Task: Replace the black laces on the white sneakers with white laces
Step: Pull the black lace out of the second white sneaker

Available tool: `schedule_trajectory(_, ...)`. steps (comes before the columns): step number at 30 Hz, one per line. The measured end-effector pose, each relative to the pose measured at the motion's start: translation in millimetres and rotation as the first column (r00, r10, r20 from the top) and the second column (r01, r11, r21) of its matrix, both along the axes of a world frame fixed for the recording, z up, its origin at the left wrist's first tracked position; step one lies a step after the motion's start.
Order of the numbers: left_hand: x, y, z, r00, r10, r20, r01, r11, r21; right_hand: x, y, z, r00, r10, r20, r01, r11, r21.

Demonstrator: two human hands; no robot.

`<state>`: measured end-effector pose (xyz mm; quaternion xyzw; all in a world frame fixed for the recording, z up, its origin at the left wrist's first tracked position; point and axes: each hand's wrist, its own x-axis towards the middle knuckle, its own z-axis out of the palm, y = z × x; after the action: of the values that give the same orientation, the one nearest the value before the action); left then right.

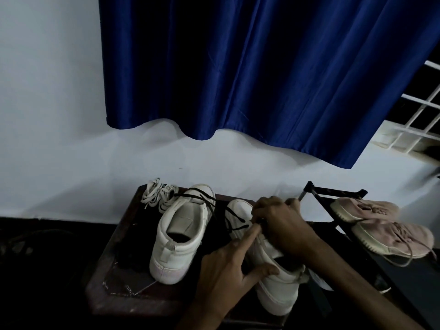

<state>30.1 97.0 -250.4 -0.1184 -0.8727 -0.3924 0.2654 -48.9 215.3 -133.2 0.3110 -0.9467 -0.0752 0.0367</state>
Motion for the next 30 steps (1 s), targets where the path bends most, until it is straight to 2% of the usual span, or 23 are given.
schedule_trajectory(2, 0, 0, 0, 1.0, 0.024, -0.014, -0.024, 1.0, -0.001, 1, 3, 1, 0.998, -0.03, -0.06, 0.029, 1.0, -0.012)
schedule_trajectory(4, -2, 0, 2, 0.998, 0.052, -0.028, -0.052, 0.999, 0.001, -2, 13, 15, 0.974, -0.125, -0.189, 0.133, 0.991, 0.029)
schedule_trajectory(7, -2, -1, 0, 0.997, 0.071, -0.014, -0.071, 0.997, -0.022, -13, 28, 32, 0.867, -0.306, -0.394, 0.35, 0.936, 0.044)
schedule_trajectory(8, -1, -1, 0, 0.997, 0.074, -0.004, -0.074, 0.997, -0.03, -15, 30, 32, 0.849, -0.353, -0.394, 0.401, 0.915, 0.046)
schedule_trajectory(10, 0, -1, 1, 0.997, 0.082, 0.003, -0.082, 0.996, -0.043, -13, 30, 25, 0.875, -0.35, -0.334, 0.398, 0.913, 0.088)
schedule_trajectory(12, 0, -1, 4, 0.997, 0.077, 0.0, -0.077, 0.996, -0.053, -8, 28, 16, 0.931, -0.26, -0.255, 0.288, 0.955, 0.079)
schedule_trajectory(14, -1, -1, 7, 0.997, 0.073, -0.031, -0.075, 0.996, -0.054, -4, 18, 14, 0.985, -0.135, -0.109, 0.136, 0.991, 0.005)
schedule_trajectory(16, -1, -2, 7, 0.997, 0.07, -0.034, -0.072, 0.996, -0.057, -3, 6, 7, 0.998, -0.048, 0.027, 0.048, 0.998, -0.026)
schedule_trajectory(17, 0, -1, 6, 0.997, 0.071, -0.025, -0.073, 0.995, -0.064, -3, 4, 1, 0.999, -0.031, 0.04, 0.032, 0.999, -0.022)
schedule_trajectory(20, 1, 0, 5, 0.997, 0.08, -0.002, -0.08, 0.994, -0.071, -3, 8, -9, 0.996, -0.075, -0.053, 0.075, 0.997, -0.009)
schedule_trajectory(23, -2, 0, 5, 0.993, 0.111, -0.03, -0.113, 0.992, -0.061, -2, 14, -8, 0.938, -0.181, -0.296, 0.2, 0.979, 0.036)
schedule_trajectory(26, 0, -1, 5, 0.993, 0.116, -0.03, -0.117, 0.992, -0.052, -6, 20, -10, 0.854, -0.293, -0.43, 0.289, 0.954, -0.076)
schedule_trajectory(28, 1, 0, 5, 0.995, 0.103, -0.018, -0.103, 0.993, -0.051, -12, 28, -6, 0.842, -0.369, -0.393, 0.302, 0.927, -0.223)
schedule_trajectory(30, 0, 0, 4, 0.995, 0.092, -0.023, -0.093, 0.995, -0.037, -17, 34, 0, 0.891, -0.402, -0.213, 0.301, 0.872, -0.386)
